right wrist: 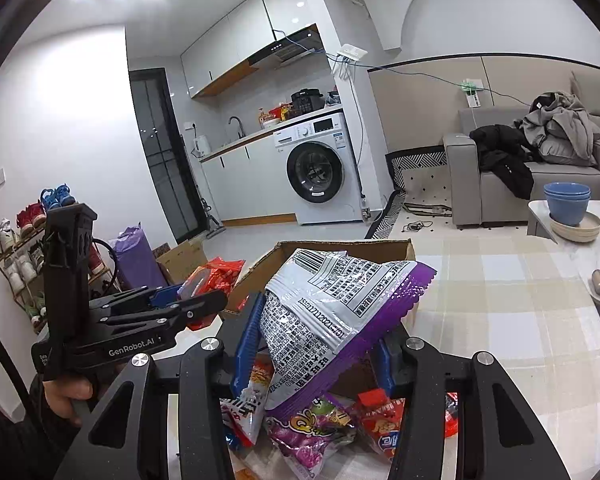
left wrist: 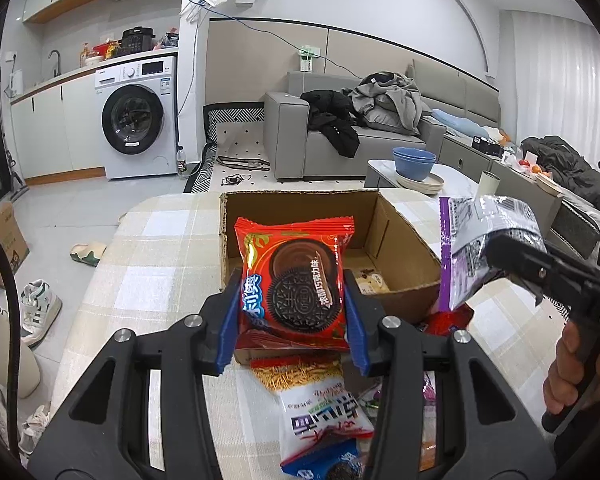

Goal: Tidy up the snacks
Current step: 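Lift the Oreo pack with left tool while right tool carries the purple bag toward the box, then open right gripper over the box to drop the purple bag while left gripper releases the Oreo pack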

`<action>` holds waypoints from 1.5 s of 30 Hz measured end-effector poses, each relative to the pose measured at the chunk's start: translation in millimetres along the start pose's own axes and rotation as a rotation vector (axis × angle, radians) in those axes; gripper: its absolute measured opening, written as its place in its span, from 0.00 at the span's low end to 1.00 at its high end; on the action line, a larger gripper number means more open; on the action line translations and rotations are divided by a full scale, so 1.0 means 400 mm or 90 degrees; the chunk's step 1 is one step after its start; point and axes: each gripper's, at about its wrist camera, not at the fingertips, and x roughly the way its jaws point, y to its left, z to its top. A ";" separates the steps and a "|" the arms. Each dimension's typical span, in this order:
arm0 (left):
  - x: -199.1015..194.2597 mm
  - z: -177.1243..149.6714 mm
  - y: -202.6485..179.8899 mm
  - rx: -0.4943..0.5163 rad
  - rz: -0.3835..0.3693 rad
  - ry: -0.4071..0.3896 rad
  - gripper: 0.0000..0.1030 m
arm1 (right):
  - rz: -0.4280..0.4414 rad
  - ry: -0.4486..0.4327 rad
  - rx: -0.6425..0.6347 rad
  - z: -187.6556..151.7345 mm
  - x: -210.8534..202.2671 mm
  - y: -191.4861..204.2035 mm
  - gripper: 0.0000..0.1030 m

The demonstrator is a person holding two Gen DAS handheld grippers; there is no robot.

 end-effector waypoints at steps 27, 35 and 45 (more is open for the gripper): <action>0.163 0.048 0.046 -0.009 0.022 0.013 0.41 | -0.069 0.047 -0.044 0.025 0.122 0.020 0.47; 0.199 0.039 0.053 -0.009 0.025 0.017 0.41 | -0.076 0.041 -0.049 0.046 0.144 0.020 0.47; 0.230 0.039 0.060 -0.011 0.026 0.018 0.41 | -0.093 0.035 -0.055 0.060 0.177 0.011 0.47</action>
